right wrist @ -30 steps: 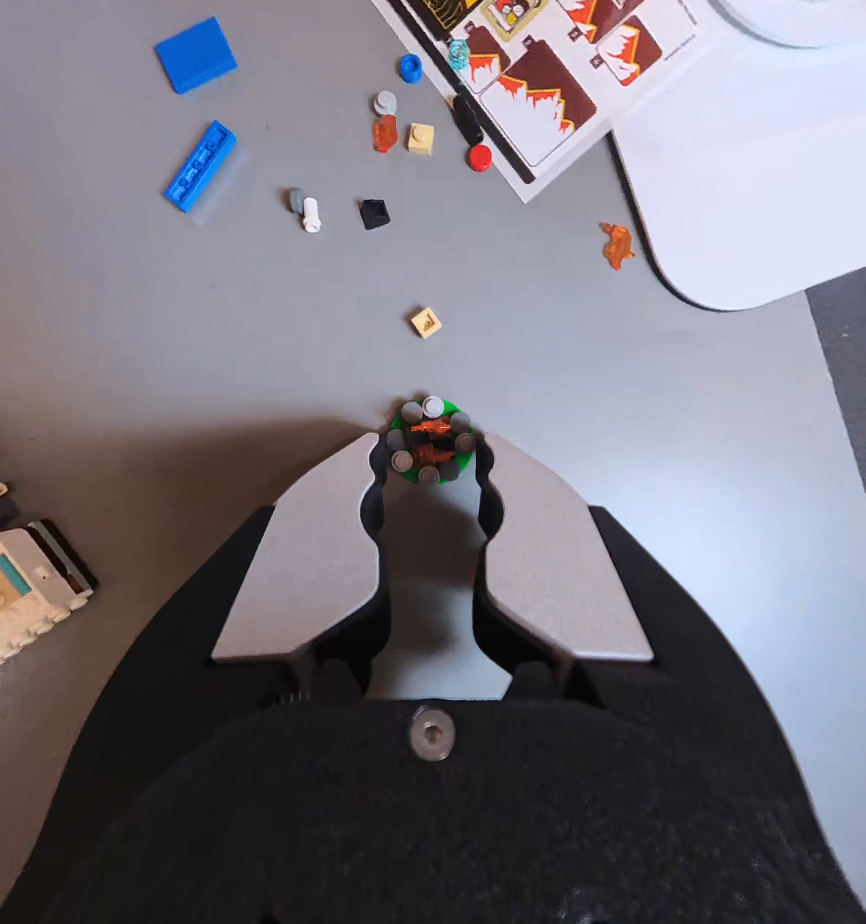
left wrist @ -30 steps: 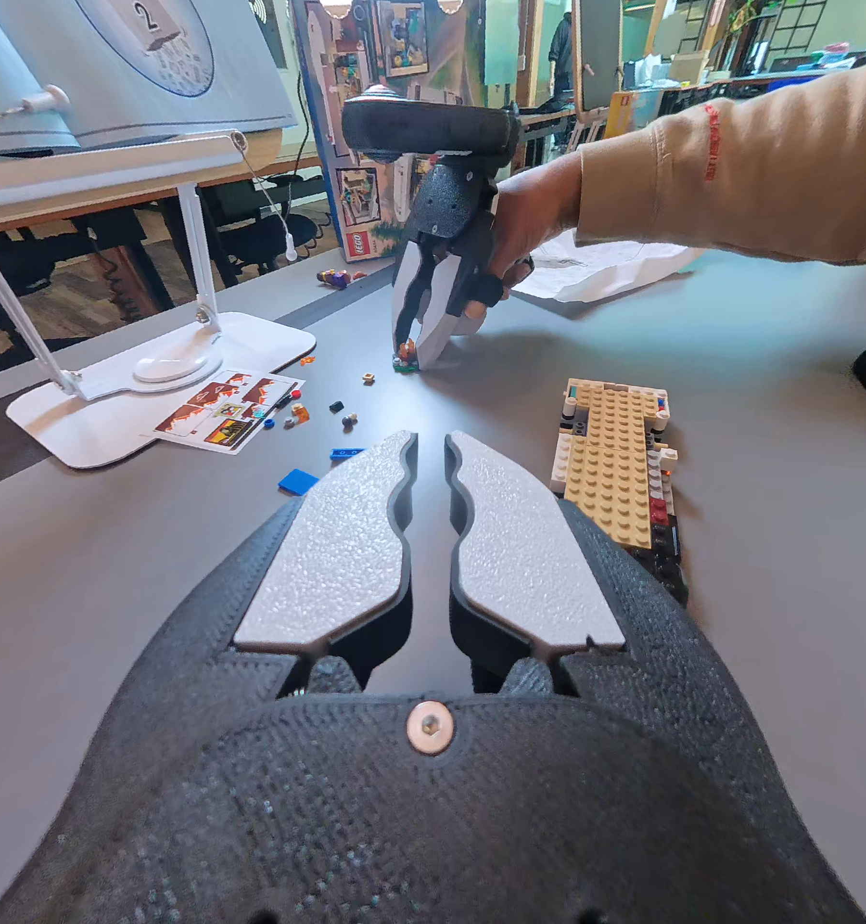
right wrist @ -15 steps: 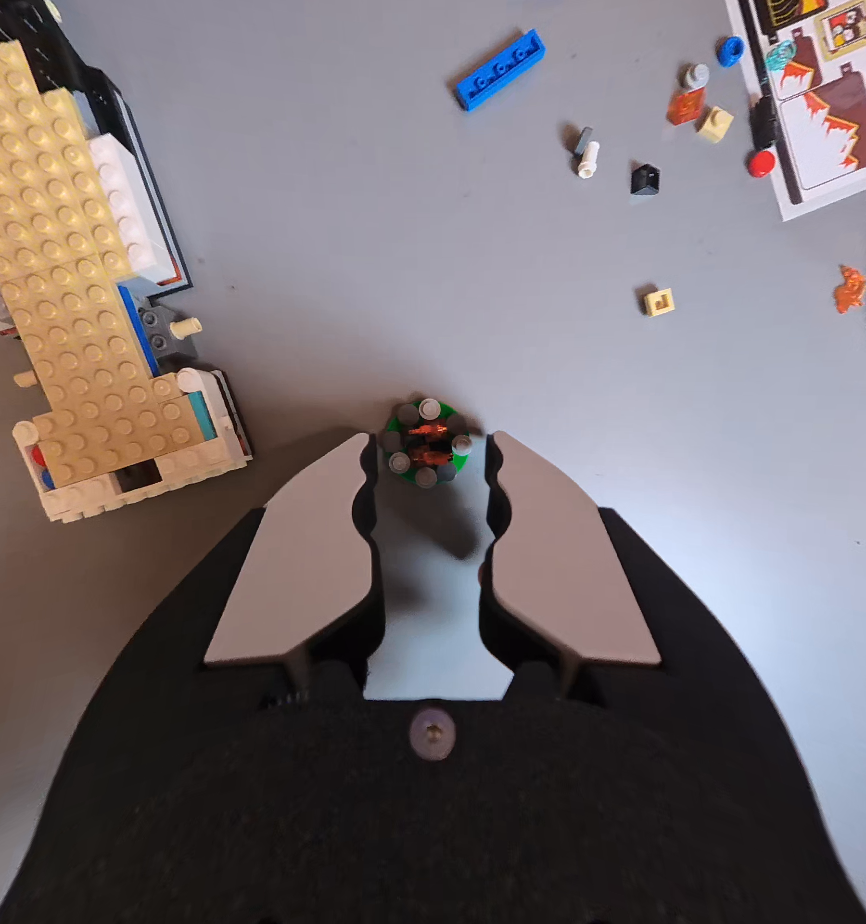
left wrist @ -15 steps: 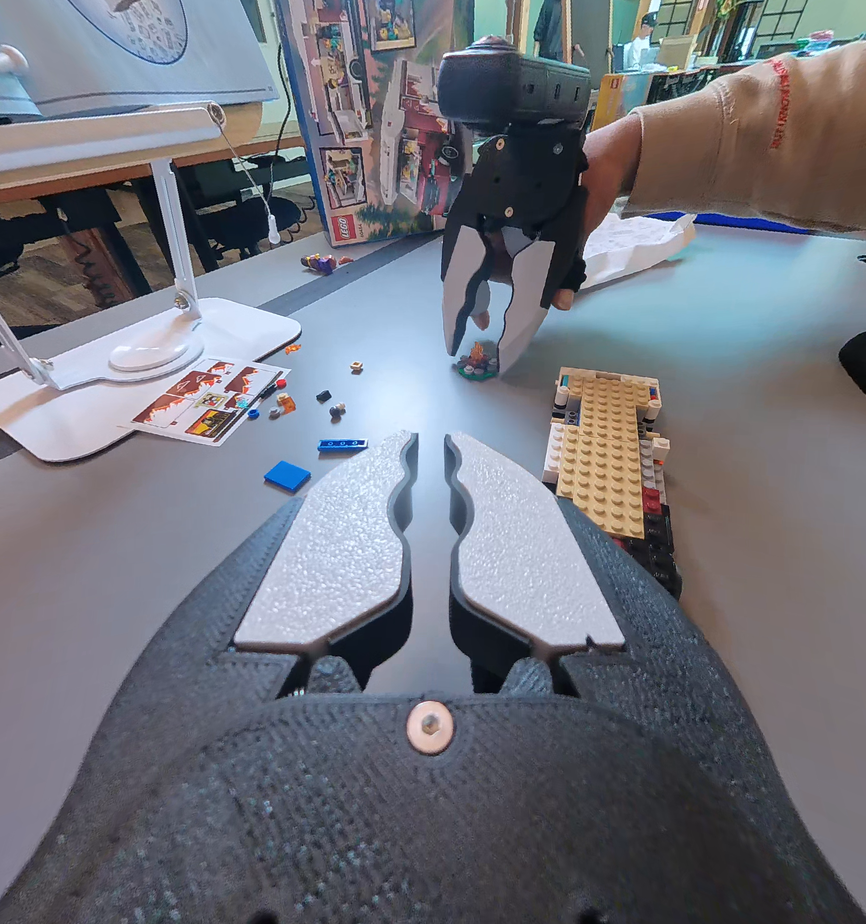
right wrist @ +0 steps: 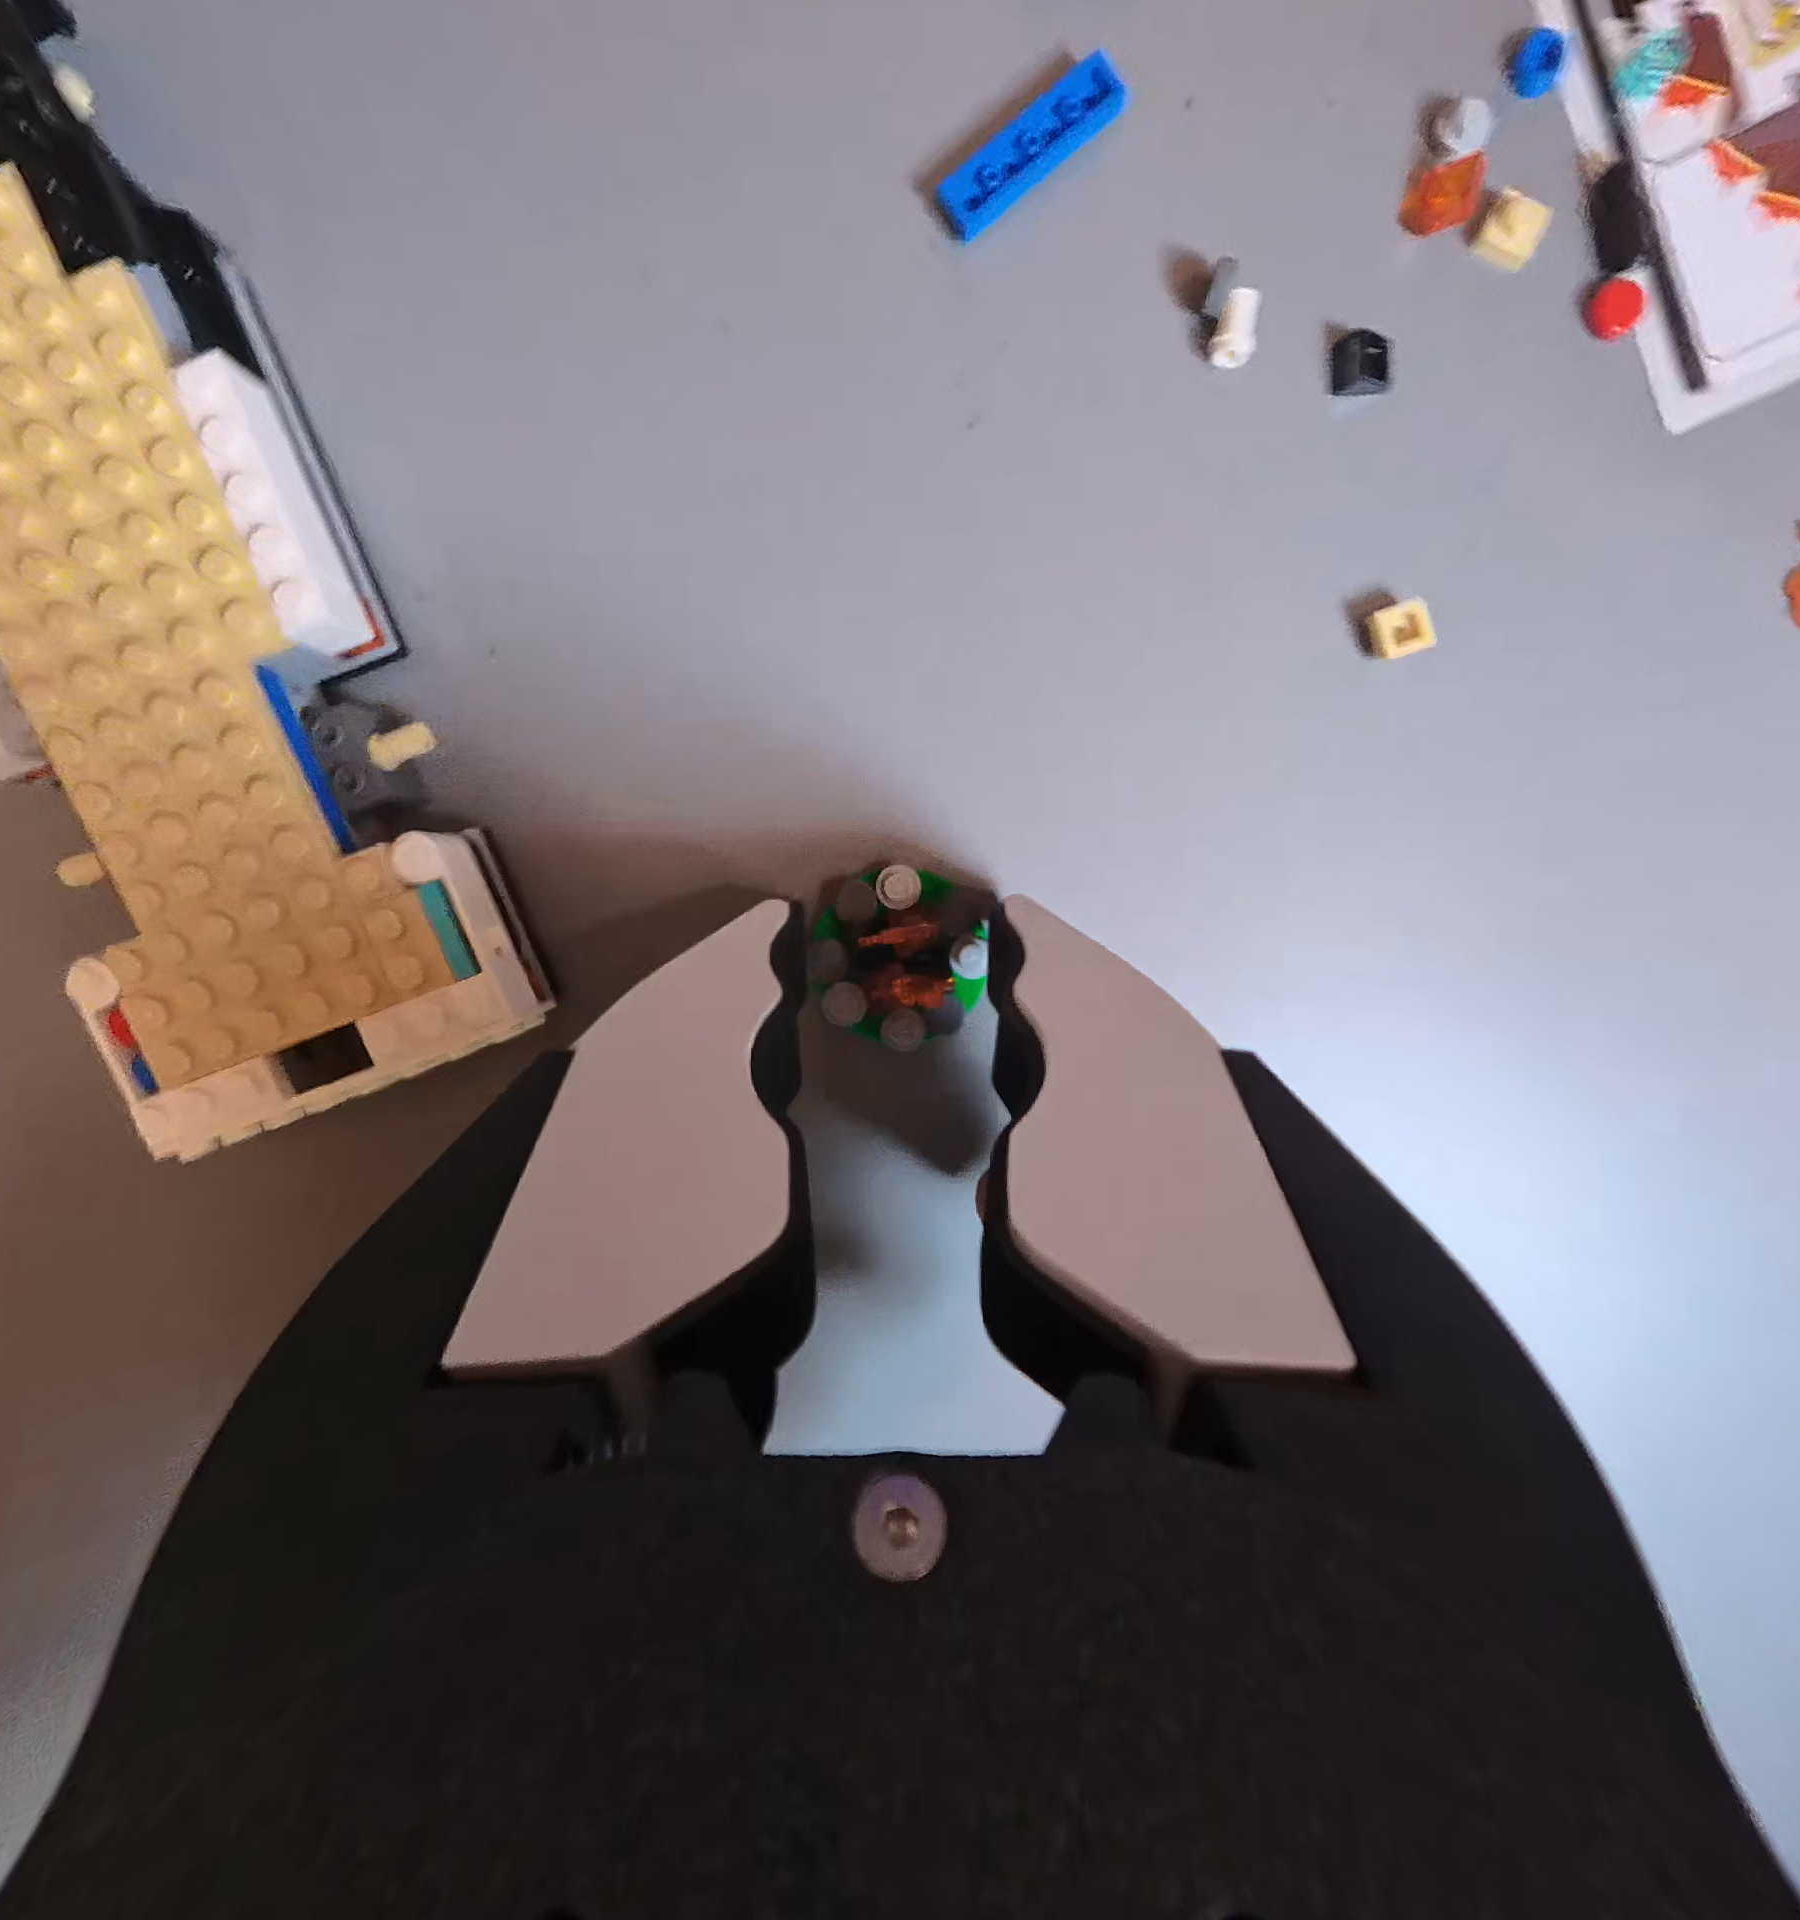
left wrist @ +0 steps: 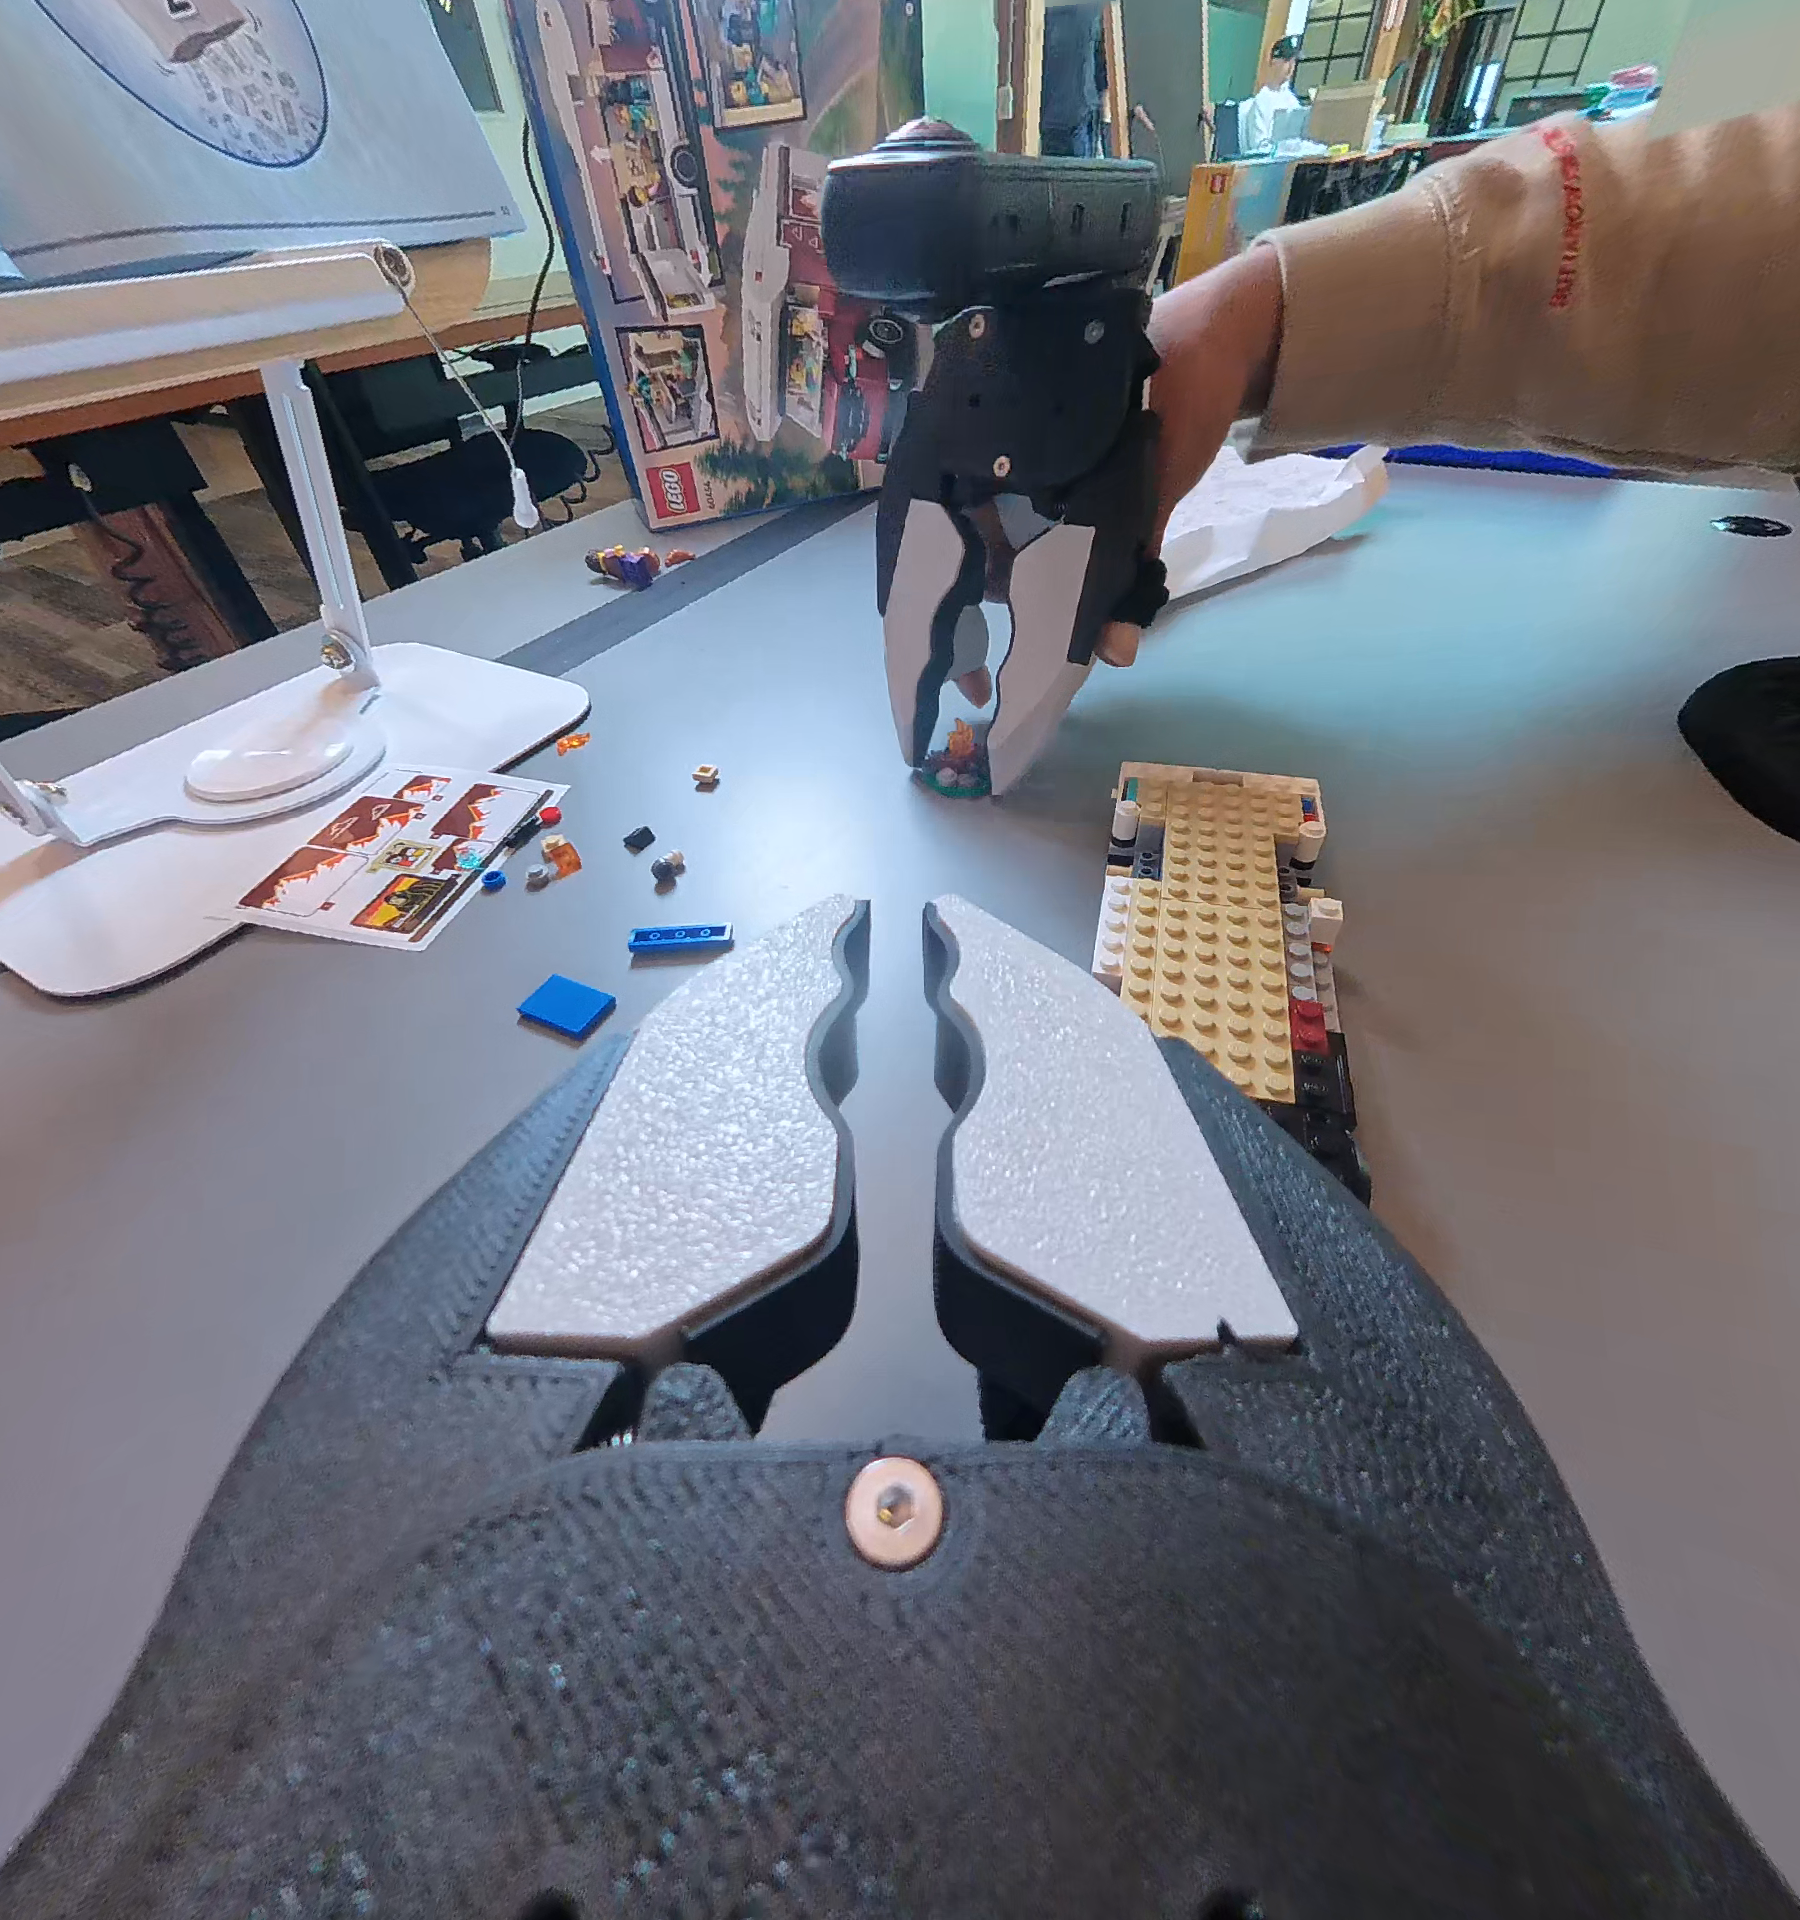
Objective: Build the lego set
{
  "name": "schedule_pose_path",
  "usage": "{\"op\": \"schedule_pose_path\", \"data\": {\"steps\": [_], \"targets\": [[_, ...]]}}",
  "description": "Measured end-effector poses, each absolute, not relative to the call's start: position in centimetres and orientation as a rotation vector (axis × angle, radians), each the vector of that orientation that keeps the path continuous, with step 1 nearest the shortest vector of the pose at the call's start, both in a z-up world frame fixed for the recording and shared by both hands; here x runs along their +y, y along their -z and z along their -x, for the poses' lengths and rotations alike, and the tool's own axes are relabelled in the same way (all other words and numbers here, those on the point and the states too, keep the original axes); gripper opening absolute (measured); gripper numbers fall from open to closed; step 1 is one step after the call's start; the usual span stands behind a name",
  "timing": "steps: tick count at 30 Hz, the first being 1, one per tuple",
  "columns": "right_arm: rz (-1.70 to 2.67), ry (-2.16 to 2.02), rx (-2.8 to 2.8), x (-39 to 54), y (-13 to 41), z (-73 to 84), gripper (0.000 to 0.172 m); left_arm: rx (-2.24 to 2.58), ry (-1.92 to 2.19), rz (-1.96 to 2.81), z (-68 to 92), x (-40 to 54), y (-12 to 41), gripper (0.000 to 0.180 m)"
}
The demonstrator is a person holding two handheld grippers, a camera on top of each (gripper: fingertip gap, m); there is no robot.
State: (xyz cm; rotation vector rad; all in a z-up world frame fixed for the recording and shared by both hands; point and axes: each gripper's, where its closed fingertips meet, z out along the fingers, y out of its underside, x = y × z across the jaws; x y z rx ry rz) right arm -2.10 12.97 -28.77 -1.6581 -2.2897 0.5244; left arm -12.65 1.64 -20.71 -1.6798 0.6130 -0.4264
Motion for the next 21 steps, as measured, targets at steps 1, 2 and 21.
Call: {"op": "schedule_pose_path", "data": {"steps": [1, 2, 21], "targets": [[1.621, -0.522, -2.35, 12.7, 28.8, 2.0, 0.031, 0.614, 0.43, 1.681, 12.6, 1.6, 20.8, 0.009], [1.585, -0.519, -2.408, 12.4, 28.8, 1.8, 0.031, 0.615, 0.433, 1.684, 12.6, 1.6, 20.8, 0.009], [2.027, -0.689, -1.843, 11.7, 27.9, 0.8, 0.046, 0.637, 0.493, 1.687, 11.9, 1.1, 21.0, 0.009]]}}
